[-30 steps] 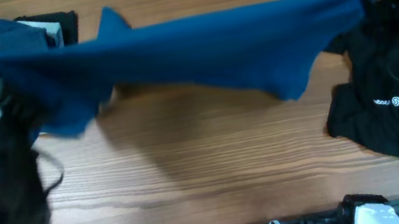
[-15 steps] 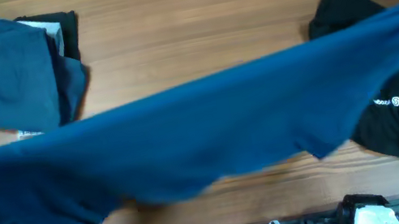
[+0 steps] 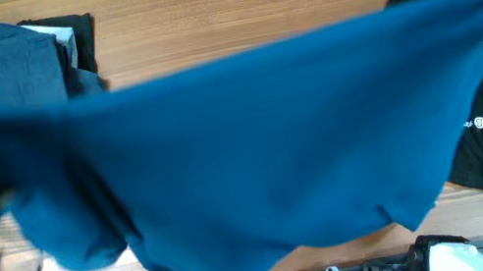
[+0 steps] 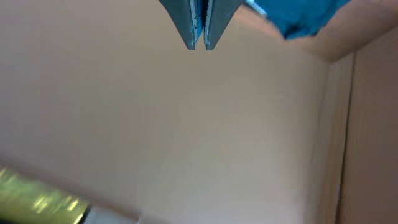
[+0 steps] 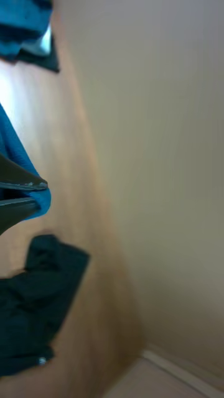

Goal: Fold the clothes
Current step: 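Lift the shirt with both grippers and stretch it apart, then lay the stretched shirt flat on the table center with both grippers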

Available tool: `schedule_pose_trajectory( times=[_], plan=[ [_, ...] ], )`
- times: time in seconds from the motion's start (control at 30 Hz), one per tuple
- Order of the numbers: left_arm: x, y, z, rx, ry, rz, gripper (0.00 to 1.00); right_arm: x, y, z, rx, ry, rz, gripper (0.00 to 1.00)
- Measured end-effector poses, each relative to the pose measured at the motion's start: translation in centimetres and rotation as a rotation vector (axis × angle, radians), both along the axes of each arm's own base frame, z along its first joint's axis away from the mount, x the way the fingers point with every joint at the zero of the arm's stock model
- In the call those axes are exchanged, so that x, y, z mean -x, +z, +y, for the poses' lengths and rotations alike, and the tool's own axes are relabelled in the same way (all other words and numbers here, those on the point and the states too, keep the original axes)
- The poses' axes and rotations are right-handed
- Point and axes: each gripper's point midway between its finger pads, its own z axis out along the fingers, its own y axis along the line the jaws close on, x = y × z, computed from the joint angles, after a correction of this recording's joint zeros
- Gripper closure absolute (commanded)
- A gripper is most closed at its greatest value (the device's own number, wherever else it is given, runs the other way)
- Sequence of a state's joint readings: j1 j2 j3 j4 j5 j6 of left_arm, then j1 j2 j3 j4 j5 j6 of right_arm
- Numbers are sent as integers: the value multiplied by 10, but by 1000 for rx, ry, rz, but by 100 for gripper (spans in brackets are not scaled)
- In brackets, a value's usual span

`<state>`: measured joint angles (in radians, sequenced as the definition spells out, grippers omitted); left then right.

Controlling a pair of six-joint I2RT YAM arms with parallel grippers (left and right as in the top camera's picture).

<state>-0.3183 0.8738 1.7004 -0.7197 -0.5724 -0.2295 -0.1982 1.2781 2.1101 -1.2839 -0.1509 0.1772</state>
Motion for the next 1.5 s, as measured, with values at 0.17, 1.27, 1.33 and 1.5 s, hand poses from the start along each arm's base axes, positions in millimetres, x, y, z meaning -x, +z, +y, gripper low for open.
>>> schedule_pose_trajectory(
  times=[0.17, 1.27, 1.33, 1.5],
  plan=[
    [-86, -42, -22, -60, 39, 184, 96, -75, -71, -16, -42, -6, 230, 96],
    [-431, -423, -55, -123, 71, 514, 96, -341, -448, -24, -80, 101, 468, 96],
    [-433, -419, -54, -125, 73, 494, 96, -343, -447, -22, -78, 105, 461, 96],
    [-433, -420, -54, -186, 64, 518, 96, -336, -452, -21, -90, 104, 495, 96]
  ],
)
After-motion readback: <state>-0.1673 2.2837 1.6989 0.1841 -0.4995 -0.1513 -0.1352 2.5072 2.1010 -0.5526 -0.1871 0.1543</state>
